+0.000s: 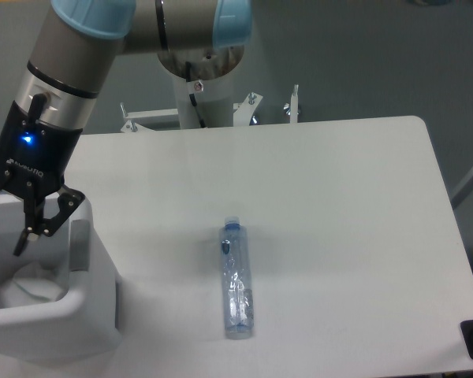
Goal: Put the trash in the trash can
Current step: 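Move the gripper over the clear water bottle and lower it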
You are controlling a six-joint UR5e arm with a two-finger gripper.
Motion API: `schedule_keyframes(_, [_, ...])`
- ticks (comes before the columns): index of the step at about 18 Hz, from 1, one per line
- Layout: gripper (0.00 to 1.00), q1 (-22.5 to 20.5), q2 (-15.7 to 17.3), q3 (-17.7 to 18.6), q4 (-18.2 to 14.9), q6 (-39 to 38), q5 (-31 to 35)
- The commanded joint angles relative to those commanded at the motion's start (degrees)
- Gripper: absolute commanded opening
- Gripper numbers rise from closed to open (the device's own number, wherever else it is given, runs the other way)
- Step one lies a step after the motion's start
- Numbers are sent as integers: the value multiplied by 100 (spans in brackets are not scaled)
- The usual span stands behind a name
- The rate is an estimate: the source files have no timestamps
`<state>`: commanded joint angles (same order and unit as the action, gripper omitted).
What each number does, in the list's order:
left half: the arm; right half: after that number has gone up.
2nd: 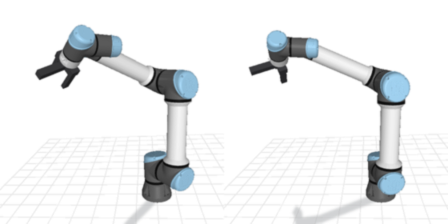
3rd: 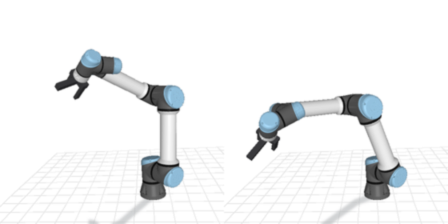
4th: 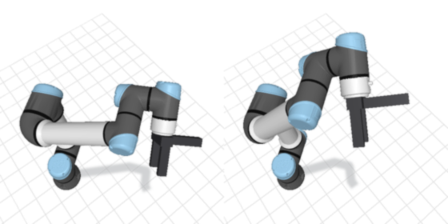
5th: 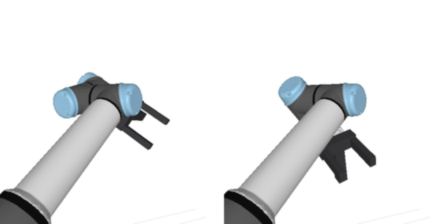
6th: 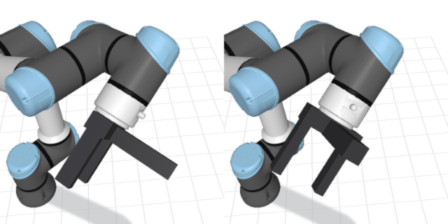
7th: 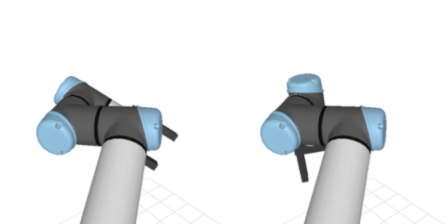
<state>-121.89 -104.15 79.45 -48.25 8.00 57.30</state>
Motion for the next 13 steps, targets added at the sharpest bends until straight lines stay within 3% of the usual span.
schedule_keyframes(6, [100, -984, -350, -35, 0, -9, 236])
schedule_keyframes(13, [99, -1240, -1141, 61, -70, 1307, 1562])
